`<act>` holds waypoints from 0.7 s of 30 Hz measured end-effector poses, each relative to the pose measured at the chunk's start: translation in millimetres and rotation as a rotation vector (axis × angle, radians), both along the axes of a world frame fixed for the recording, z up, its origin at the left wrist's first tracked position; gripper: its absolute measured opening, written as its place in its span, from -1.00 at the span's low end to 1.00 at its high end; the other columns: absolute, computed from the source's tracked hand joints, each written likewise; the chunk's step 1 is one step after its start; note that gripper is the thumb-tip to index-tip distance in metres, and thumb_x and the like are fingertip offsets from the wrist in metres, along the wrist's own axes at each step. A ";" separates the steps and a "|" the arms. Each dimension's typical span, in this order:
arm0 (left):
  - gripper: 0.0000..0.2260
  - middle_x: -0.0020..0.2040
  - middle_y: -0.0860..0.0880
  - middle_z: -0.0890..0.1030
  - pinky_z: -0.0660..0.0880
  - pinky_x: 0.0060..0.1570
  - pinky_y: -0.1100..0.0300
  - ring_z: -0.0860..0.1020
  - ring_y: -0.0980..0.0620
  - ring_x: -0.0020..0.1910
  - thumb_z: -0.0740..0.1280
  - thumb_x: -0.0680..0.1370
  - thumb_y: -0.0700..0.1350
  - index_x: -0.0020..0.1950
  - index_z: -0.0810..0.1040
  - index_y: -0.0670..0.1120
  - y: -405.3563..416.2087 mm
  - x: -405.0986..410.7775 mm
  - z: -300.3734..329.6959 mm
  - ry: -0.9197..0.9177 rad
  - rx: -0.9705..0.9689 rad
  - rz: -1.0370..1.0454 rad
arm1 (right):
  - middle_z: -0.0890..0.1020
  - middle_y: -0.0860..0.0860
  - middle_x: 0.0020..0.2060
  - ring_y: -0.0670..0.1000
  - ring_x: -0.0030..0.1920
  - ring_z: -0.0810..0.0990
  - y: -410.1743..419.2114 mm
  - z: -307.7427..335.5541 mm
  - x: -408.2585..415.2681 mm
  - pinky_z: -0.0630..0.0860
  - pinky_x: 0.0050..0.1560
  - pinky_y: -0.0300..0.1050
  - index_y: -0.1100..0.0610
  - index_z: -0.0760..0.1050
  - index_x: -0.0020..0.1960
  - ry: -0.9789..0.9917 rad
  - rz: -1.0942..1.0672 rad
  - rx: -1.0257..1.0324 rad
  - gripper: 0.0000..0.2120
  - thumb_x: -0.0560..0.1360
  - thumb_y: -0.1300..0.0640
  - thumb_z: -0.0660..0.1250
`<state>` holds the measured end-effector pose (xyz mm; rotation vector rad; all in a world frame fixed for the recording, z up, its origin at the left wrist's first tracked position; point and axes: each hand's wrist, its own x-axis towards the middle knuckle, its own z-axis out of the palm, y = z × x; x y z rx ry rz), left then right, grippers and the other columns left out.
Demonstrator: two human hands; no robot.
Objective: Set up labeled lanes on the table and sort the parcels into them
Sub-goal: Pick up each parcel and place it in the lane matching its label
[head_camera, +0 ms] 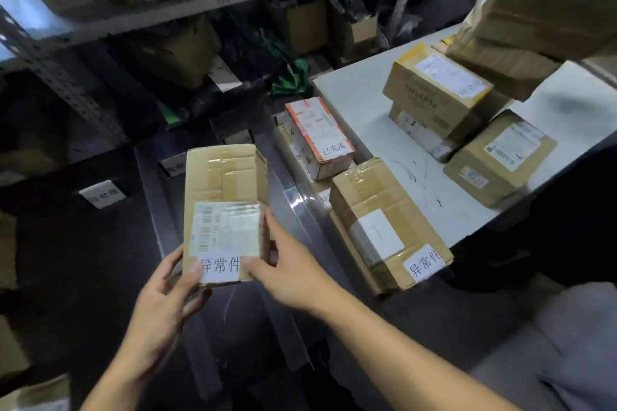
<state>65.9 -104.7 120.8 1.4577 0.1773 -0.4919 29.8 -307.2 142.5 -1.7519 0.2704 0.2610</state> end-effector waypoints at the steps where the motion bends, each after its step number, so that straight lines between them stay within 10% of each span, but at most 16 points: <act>1: -0.58 0.15 -0.05 0.68 0.61 -0.04 0.24 0.67 0.09 0.04 0.37 0.45 -0.04 0.31 0.54 -0.01 4.4 -5.2 -0.4 -0.003 0.002 -0.014 | 0.42 -0.19 0.41 -0.11 0.40 0.39 3.6 -1.7 -5.0 0.37 0.42 0.06 -0.35 0.10 0.47 0.001 0.001 0.003 -0.28 0.41 -0.04 0.32; 15: -0.40 0.18 0.00 0.67 0.58 -0.02 0.30 0.64 0.04 0.17 0.56 0.28 0.28 0.27 0.57 0.17 -11.4 9.5 3.9 -0.045 0.023 -0.046 | 0.49 -0.53 0.14 -0.45 0.16 0.44 -9.8 6.2 11.6 0.40 0.12 -0.36 -0.61 0.05 0.32 0.016 -0.011 -0.042 -0.30 0.48 0.03 0.30; 21: -0.60 0.15 0.04 0.69 0.57 0.00 0.34 0.64 0.06 0.16 0.51 0.42 0.16 0.23 0.53 0.35 -44.2 18.5 7.9 -0.115 0.041 -0.093 | 0.51 -0.29 0.31 -0.20 0.30 0.49 -34.0 13.7 23.3 0.47 0.33 -0.09 -0.40 0.08 0.49 0.017 -0.040 -0.065 -0.27 0.47 0.13 0.21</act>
